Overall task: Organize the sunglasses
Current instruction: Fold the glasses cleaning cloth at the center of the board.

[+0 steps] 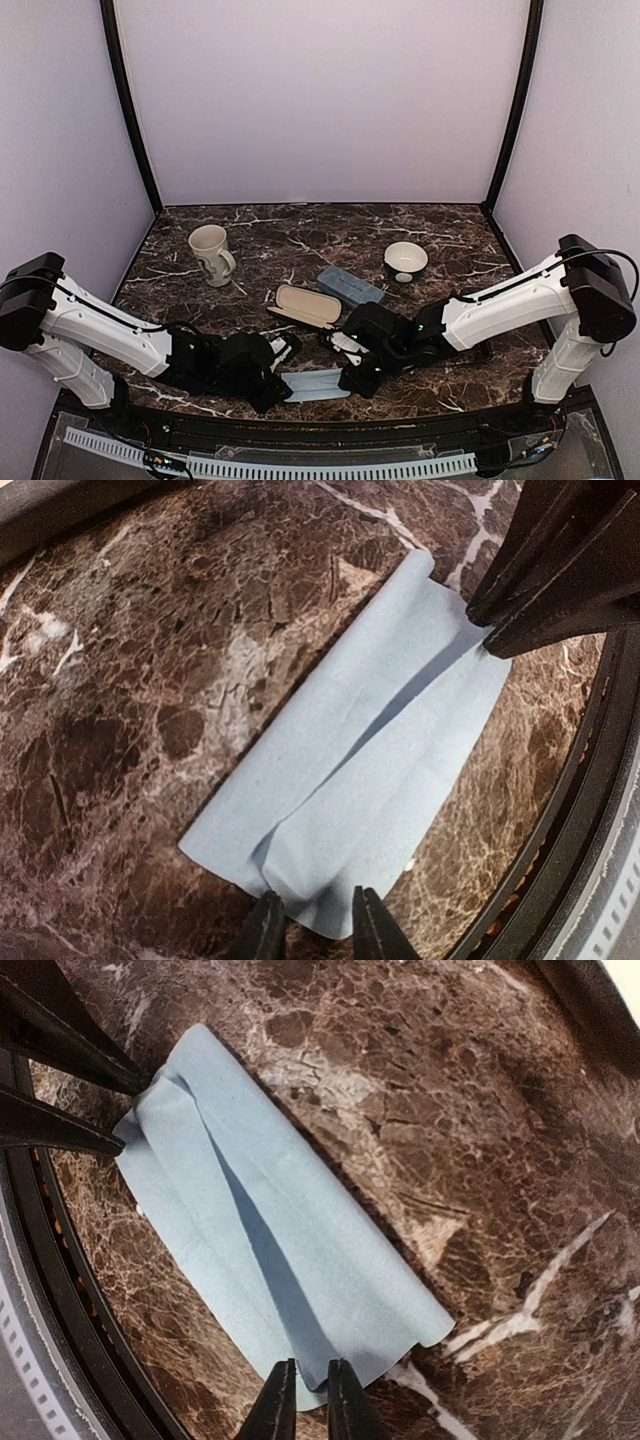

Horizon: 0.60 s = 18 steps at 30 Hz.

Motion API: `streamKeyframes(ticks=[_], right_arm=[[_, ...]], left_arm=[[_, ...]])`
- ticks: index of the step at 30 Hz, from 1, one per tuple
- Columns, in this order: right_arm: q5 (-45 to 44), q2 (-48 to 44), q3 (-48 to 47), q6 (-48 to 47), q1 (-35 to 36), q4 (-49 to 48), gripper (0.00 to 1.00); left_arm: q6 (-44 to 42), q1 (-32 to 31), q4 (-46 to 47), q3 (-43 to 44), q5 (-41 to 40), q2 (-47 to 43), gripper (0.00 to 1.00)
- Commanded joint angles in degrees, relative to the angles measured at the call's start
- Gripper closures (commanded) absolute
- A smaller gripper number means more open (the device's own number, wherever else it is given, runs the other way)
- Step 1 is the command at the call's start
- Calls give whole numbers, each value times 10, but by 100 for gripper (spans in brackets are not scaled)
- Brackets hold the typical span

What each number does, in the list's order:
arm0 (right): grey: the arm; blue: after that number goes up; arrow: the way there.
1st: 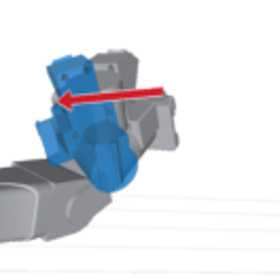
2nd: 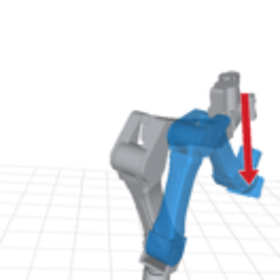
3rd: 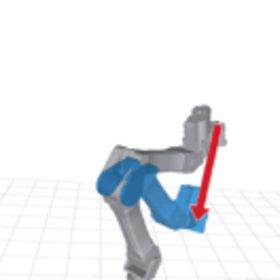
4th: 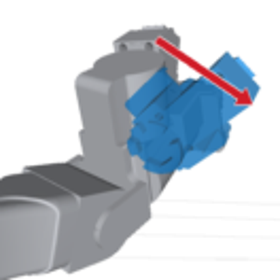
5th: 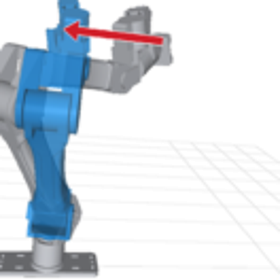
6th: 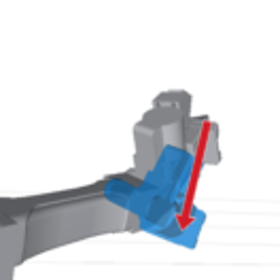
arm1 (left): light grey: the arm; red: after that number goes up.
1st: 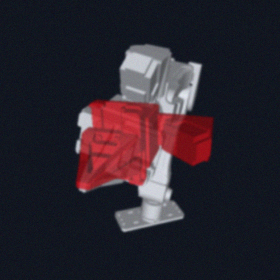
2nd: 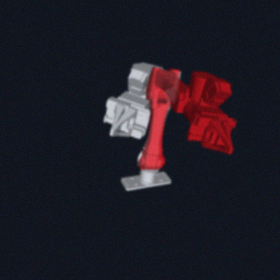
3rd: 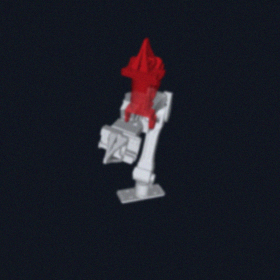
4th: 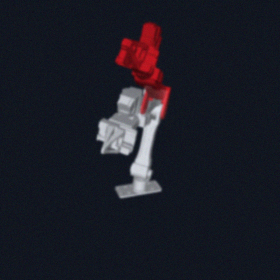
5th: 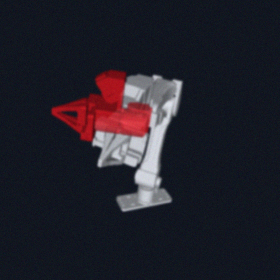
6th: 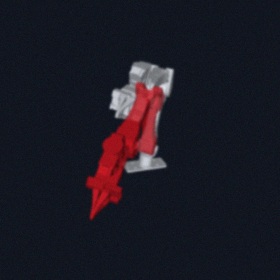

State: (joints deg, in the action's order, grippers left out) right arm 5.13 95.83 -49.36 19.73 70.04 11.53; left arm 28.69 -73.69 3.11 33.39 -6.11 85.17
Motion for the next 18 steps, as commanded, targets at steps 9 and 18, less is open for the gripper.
streamKeyframes(ticks=[9, 18], right_arm=[[8, -37, 29, 20, 25, -27, 80], [2, -86, 60, 38, 28, -55, 77]], left_arm=[[-22, -5, 7, -36, 55, -64, 71], [-40, -2, 52, -69, 58, -121, 66]])
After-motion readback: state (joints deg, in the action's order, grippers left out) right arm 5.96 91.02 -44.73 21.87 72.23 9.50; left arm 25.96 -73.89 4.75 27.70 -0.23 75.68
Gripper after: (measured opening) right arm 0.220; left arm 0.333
